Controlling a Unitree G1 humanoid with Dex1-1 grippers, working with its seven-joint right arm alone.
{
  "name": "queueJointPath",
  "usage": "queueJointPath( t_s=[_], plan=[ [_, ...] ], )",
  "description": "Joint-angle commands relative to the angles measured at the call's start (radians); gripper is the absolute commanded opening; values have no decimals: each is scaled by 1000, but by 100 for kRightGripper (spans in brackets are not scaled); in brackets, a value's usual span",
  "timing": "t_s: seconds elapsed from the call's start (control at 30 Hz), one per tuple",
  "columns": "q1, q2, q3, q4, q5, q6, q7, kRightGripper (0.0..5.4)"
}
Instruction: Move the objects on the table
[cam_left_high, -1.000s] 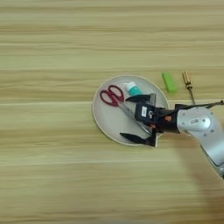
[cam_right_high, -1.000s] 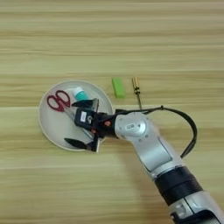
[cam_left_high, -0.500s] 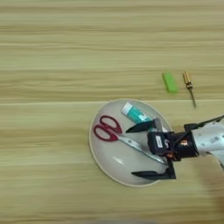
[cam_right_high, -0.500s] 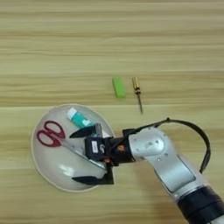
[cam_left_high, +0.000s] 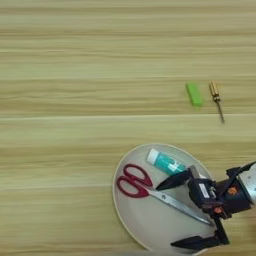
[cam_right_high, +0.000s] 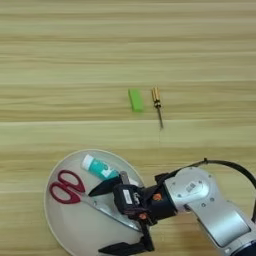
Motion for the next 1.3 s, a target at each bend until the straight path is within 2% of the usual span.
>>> queueJointPath(
  t_s=[0.03, 0.27, 0.37, 0.47, 0.57, 0.67, 0.7, 0.73, 0.83, 0.9, 1.03, 1.3],
  plan=[
    [-47, -3, -62, -52, 47, 31, -34, 538],
    [-72, 39, -109, -75, 67, 80, -65, 538],
    [-83, 57, -145, -103, 124, 114, -65, 538],
    [-116, 90, -229, -142, 282, 211, -77, 538],
    [-180, 141, -313, -139, 433, 325, -134, 538],
    [-224, 223, -394, -110, 583, 370, -165, 538],
    [-234, 233, -408, -104, 596, 379, -177, 538],
    [-245, 242, -414, -97, 592, 384, -196, 538],
    [-313, 315, -453, -38, 589, 367, -293, 538],
    [-346, 342, -470, -1, 573, 358, -341, 538],
    [-413, 393, -521, 77, 583, 357, -422, 538],
    [-494, 443, -534, 206, 402, 231, -581, 538]
  ],
)
